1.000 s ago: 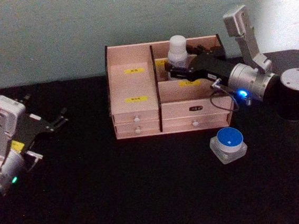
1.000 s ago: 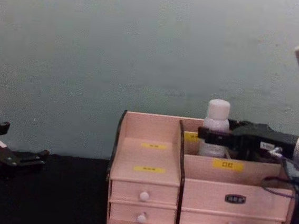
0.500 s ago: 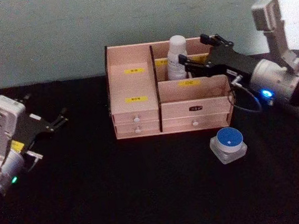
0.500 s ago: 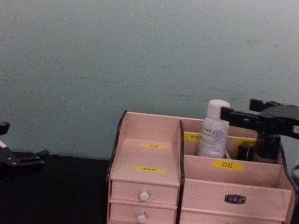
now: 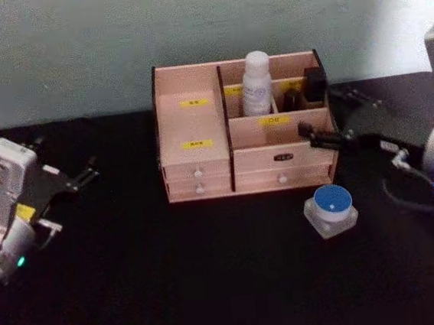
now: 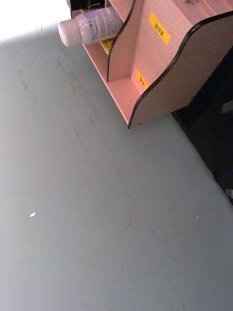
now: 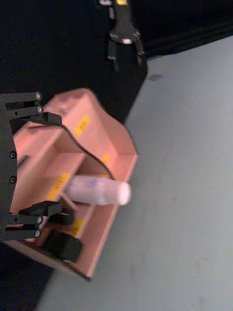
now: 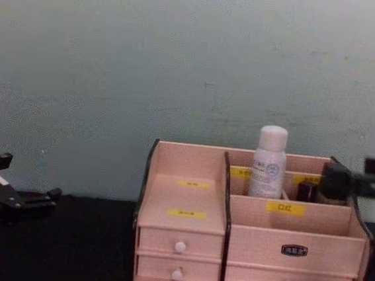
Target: Pick up the facial cleanser and watermelon frost from the table and place them into the tiered storage box.
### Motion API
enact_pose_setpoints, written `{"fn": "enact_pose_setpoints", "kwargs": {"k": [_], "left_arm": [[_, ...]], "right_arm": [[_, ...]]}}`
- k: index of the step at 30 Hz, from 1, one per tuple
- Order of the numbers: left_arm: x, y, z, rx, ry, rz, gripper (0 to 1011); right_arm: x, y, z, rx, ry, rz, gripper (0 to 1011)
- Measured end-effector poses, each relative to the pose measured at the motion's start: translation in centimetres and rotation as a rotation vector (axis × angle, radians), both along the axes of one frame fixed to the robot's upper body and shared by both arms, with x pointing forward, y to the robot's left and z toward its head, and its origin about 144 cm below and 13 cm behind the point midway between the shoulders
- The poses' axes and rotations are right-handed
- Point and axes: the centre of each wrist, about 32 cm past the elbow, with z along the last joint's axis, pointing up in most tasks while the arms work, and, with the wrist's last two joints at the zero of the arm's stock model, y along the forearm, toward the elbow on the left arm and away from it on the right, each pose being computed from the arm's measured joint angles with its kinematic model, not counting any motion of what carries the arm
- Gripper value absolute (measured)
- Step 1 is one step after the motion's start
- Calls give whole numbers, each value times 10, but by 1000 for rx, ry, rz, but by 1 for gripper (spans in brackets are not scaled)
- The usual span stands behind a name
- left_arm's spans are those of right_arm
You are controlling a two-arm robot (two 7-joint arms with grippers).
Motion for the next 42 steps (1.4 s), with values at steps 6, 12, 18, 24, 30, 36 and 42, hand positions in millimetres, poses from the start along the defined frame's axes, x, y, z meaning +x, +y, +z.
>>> {"fn": "enact_pose_setpoints", "kwargs": {"k": [6, 12, 18, 24, 30, 36, 42], "left_arm": [[0, 0, 0, 0, 0, 0, 1001], [0, 0, 0, 0, 0, 0, 1001], [0, 0, 0, 0, 0, 0, 1001], [0, 0, 0, 0, 0, 0, 1001], [0, 0, 0, 0, 0, 0, 1001], [0, 0, 0, 0, 0, 0, 1001], [0, 0, 0, 0, 0, 0, 1001]], "right_arm": [[-29, -11, 2, -43, 92, -2, 1000], [-44, -18, 2, -97, 166, -20, 1000], [-47, -18, -3, -151, 197, -34, 1000], [-45, -17, -10, -190, 234, -32, 1000], [-43, -17, -16, -204, 260, -32, 1000], [-41, -16, -20, -215, 278, -29, 1000], [-40, -14, -23, -225, 293, -19, 1000]]}}
